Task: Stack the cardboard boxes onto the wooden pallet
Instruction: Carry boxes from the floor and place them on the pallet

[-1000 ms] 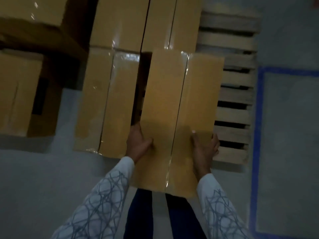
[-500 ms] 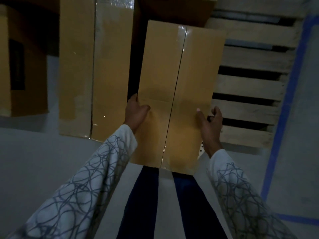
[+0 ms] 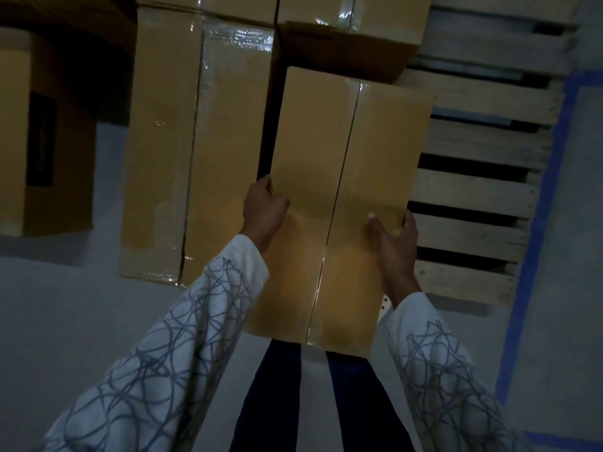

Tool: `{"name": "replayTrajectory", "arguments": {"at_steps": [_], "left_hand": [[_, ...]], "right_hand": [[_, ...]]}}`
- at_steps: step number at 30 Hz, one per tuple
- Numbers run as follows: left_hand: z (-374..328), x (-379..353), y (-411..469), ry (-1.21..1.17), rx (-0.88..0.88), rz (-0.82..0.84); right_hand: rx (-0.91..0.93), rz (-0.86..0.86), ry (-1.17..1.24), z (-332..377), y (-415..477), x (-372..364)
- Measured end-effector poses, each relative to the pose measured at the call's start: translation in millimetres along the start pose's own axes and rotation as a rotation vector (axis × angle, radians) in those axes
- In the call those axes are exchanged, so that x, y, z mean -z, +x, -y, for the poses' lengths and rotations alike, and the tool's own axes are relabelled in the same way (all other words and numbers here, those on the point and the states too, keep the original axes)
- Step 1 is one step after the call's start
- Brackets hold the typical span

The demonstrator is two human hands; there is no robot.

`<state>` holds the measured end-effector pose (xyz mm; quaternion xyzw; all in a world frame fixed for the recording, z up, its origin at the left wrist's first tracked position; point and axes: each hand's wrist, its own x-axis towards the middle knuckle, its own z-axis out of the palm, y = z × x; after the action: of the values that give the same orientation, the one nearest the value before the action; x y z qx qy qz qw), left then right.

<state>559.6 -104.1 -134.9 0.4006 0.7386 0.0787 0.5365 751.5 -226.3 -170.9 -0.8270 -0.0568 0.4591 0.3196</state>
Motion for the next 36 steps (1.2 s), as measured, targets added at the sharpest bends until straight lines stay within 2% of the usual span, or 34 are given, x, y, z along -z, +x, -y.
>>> {"name": "replayTrajectory", "arguments": {"at_steps": [17,22,26,31,36], "left_hand": [[-27.0,17.9,50.2,0.053,-0.121,-0.079],[-17.3,20.3,60.3,0.208,-0.106,-0.068],[8.0,24.3,37.6,0.505,-0.278,-0.15],[79.2,50.2,4.8,0.637,-0.368,-0.165],[163.1,77.2,-33.9,0.715,-0.397,-0.221]], "right_hand": [[0.113,0.009,-0.012,44.6,28.5,-25.9],[0.172,0.088,-0.088,39.9,36.3,-26.9],[0.21,0.078,-0.22,25.6,25.0,-25.9],[0.031,0.022,-0.242,-24.1,-22.4,-16.3],[-0.101,0.164,-0.235,-82.7,-80.9,-5.9]]}}
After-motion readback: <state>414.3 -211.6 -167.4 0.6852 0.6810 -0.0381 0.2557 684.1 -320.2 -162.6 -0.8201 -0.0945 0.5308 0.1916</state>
